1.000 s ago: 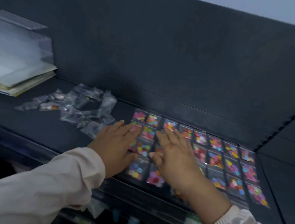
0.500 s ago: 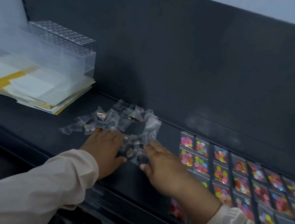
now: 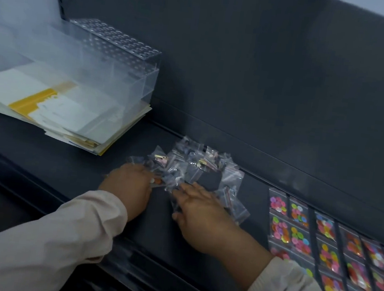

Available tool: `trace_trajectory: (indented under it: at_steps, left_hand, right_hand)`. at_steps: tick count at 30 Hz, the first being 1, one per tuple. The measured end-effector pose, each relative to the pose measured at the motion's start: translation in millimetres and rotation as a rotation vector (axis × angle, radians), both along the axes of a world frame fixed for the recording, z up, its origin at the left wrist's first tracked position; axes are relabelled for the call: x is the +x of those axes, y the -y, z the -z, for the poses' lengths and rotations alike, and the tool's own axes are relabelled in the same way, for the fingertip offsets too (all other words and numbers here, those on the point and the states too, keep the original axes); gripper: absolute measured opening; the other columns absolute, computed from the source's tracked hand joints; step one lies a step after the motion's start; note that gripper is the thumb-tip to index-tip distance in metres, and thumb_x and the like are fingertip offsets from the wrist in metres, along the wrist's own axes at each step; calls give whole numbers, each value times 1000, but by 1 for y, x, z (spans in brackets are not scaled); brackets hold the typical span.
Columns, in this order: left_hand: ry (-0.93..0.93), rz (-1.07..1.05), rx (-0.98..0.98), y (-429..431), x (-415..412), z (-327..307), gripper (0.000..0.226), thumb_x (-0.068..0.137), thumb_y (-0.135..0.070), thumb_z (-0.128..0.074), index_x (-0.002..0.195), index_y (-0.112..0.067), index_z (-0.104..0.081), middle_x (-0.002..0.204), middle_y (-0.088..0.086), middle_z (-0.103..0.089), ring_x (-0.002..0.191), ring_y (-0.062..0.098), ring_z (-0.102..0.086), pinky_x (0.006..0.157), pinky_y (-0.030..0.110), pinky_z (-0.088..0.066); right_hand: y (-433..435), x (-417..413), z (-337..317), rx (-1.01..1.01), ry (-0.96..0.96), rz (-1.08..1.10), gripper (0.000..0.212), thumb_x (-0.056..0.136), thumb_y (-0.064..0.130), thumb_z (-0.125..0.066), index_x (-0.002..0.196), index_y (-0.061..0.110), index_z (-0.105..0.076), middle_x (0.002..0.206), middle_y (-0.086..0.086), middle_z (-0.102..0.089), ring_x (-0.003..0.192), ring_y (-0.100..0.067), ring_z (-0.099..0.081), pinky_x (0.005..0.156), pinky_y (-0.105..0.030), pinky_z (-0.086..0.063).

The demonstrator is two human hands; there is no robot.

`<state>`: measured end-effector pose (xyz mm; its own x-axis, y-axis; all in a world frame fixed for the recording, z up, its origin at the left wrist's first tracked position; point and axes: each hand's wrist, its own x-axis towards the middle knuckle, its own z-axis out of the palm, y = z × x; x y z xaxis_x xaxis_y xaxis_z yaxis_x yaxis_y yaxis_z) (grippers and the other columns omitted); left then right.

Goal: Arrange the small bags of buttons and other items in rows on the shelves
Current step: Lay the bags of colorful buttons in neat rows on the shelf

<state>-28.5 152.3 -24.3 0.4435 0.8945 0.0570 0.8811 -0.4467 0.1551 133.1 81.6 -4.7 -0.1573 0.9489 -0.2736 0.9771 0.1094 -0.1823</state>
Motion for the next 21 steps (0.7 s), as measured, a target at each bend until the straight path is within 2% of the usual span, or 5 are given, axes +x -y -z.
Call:
trace_trajectory:
  at_steps: [4, 9, 12, 17, 21]
  left_hand:
    - [-84, 30, -17, -12, -3, 3, 31, 88, -38, -53, 114, -23, -56, 122, 0, -55, 115, 22, -50, 91, 32, -40]
    - [14, -16, -38, -24, -4, 3, 19, 92, -23, -47, 107, -18, -57, 108, 3, -64, 99, 23, -60, 82, 33, -47]
    - [112, -44, -27, -21, -7, 2, 13, 92, -26, -48, 101, -20, -57, 95, 5, -67, 89, 26, -63, 76, 33, -49]
    - [482, -76, 38, -14, -12, -1, 9, 88, -22, -58, 88, -21, -66, 87, 1, -64, 81, 21, -59, 73, 31, -47]
    - [863, -201, -226, -7, -2, -17, 13, 87, -14, -59, 75, -17, -64, 77, 0, -62, 72, 18, -57, 68, 31, -45]
  right_hand:
    - [-5, 0, 2, 4, -3, 36, 57, 98, 35, -39, 149, 23, -16, 159, 4, -8, 145, -18, -2, 116, -34, -1]
    - [-4, 2, -1, 25, -29, 65, 56, 99, 36, -38, 149, 24, -18, 158, 5, -11, 145, -17, -5, 115, -28, -2]
    - [-2, 4, -4, 41, -83, 90, 55, 98, 33, -40, 148, 25, -20, 158, 4, -13, 145, -17, -7, 115, -28, -4]
    - [2, 6, -6, 131, -174, 123, 52, 97, 29, -41, 147, 25, -26, 157, 4, -18, 143, -14, -13, 114, -24, -8]
    - [7, 7, -11, 218, -459, 245, 41, 95, 26, -48, 136, 22, -45, 140, 6, -44, 127, -12, -42, 105, -17, -27]
